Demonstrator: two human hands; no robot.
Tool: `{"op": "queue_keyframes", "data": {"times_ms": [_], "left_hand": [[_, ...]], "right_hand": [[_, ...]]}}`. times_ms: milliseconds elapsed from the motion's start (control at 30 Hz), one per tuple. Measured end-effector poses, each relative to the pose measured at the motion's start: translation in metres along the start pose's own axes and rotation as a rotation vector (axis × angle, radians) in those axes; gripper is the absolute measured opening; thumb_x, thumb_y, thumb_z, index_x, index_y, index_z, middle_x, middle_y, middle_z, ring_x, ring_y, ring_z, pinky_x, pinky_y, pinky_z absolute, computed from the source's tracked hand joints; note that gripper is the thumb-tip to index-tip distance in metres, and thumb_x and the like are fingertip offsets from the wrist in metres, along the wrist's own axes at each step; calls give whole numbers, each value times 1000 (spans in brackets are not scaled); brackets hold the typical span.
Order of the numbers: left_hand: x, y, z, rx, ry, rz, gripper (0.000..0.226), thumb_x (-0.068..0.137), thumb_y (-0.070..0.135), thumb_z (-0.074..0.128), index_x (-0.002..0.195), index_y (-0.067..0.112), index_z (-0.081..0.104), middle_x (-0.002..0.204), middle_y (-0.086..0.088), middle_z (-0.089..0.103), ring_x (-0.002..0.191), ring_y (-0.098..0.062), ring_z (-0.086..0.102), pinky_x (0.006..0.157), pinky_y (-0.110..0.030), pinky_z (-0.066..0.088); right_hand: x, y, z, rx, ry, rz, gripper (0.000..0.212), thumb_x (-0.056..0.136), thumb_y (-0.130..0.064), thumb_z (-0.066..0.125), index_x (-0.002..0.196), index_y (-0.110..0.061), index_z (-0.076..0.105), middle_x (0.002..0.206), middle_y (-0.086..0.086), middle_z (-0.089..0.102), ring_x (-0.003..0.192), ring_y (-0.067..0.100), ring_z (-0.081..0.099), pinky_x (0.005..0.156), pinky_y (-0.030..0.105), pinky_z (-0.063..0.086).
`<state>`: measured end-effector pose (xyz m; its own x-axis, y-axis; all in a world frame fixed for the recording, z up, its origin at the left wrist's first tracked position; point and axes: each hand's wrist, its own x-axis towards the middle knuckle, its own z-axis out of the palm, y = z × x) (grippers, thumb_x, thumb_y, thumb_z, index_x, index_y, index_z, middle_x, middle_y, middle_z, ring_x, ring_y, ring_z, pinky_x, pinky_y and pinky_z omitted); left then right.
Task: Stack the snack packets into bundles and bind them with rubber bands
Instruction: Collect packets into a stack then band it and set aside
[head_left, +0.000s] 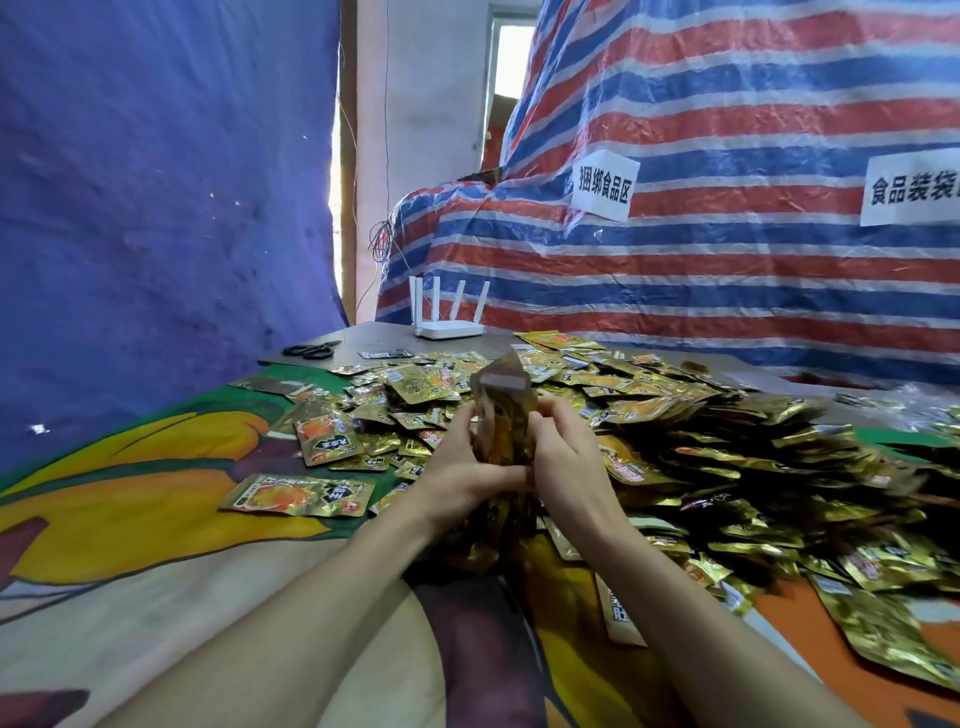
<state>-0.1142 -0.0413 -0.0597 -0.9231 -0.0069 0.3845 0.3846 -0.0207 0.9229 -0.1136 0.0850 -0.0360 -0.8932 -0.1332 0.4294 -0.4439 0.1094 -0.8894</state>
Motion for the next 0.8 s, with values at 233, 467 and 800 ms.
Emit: {"op": "queue_keyframes", "data": {"times_ms": [233, 467, 800], "left_hand": [[0, 2, -3, -103, 41, -4, 80, 64, 4, 69, 138, 8, 40, 87, -9, 69, 79, -23, 69, 66, -37, 58], [-1, 5, -5, 94, 48, 71, 119, 58, 14, 81, 155, 35, 15, 132, -17, 54, 115, -31, 64, 97, -48, 55], [-2, -1, 2, 225, -4, 211, 137, 61, 17, 97, 154, 43, -1, 123, 11, 49, 103, 21, 58, 83, -5, 48]], "right_hand": [[2, -3, -14, -64, 6, -40, 14, 94, -16, 63, 102, -23, 72, 91, 3, 75, 82, 21, 74, 68, 46, 63], [0, -5, -15, 40, -103, 36, 11, 98, -22, 60, 107, -20, 67, 99, 2, 70, 89, 17, 70, 65, 30, 57], [3, -1, -9, -15, -40, -92, 39, 100, -51, 53, 99, -15, 68, 94, 2, 72, 86, 12, 71, 71, 25, 54]]}}
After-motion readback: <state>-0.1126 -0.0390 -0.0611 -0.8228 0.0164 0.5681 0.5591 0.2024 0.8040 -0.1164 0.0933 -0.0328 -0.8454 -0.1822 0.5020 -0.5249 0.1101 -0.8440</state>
